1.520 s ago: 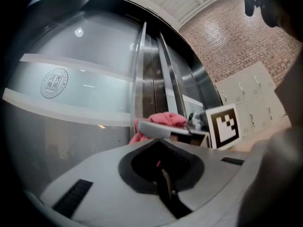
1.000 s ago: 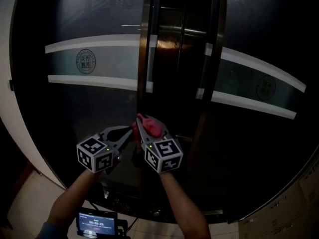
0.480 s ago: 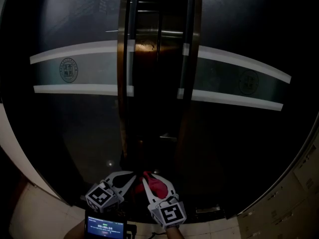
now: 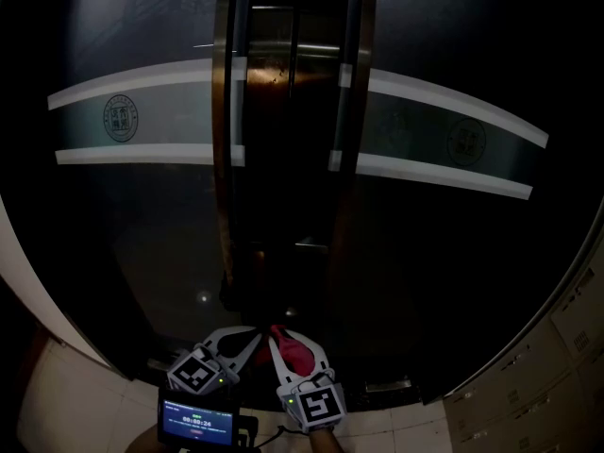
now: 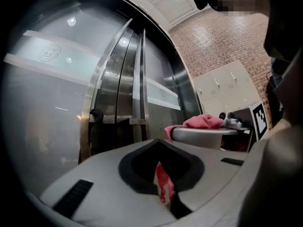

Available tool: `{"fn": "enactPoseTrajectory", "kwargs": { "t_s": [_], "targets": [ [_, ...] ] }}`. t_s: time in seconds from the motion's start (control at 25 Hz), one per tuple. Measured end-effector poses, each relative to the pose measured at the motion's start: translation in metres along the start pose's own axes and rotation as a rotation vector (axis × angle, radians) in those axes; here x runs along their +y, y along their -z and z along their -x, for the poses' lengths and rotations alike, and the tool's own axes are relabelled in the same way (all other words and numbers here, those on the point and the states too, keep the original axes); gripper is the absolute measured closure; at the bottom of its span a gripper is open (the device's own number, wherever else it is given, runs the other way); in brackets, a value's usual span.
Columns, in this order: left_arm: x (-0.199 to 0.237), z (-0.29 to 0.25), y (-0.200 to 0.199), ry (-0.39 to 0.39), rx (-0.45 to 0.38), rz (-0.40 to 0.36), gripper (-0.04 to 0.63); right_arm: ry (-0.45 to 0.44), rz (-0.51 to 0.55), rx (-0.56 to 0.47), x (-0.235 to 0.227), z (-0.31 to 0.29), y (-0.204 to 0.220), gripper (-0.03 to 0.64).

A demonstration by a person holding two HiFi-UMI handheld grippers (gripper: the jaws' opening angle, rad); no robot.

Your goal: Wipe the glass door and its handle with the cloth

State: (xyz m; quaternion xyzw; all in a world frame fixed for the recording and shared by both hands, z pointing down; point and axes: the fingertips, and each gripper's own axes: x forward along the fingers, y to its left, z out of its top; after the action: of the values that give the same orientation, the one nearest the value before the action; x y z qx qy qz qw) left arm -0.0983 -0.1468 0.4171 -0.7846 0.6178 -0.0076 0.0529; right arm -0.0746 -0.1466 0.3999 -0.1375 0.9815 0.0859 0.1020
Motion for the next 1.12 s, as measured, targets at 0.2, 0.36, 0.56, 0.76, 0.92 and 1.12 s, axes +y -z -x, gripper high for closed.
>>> {"fn": "enactPoseTrajectory", "kwargs": {
  "t_s": [0.2,0.36,0.56,0.76,0.92,1.12],
  "targets": [
    [0.001,-0.001,0.002,-0.004,0.011,0.004,0.583,-0.007,-0.001,0.003,0.002,-0.003,0.001,0.563],
    [0.002,-0.001,0.003,-0.001,0.010,0.015,0.583,-0.006,-0.010,0.014,0.001,-0.004,0.006,0.563],
    [0.021,0.003,-0.001,-0.064,-0.002,0.018,0.583,-0.027,-0.014,0.015,-0.001,-0.021,0.008,0.563],
    [0.062,0.020,-0.021,-0.164,-0.051,0.016,0.581,-0.096,0.002,-0.017,-0.008,-0.080,-0.025,0.563],
    [0.103,0.034,-0.025,-0.211,-0.080,0.004,0.581,-0.126,0.037,-0.079,-0.022,-0.140,-0.050,0.563],
    [0.123,0.035,-0.049,-0.243,-0.088,-0.037,0.581,-0.148,0.061,-0.083,-0.027,-0.194,-0.081,0.563]
  ]
}}
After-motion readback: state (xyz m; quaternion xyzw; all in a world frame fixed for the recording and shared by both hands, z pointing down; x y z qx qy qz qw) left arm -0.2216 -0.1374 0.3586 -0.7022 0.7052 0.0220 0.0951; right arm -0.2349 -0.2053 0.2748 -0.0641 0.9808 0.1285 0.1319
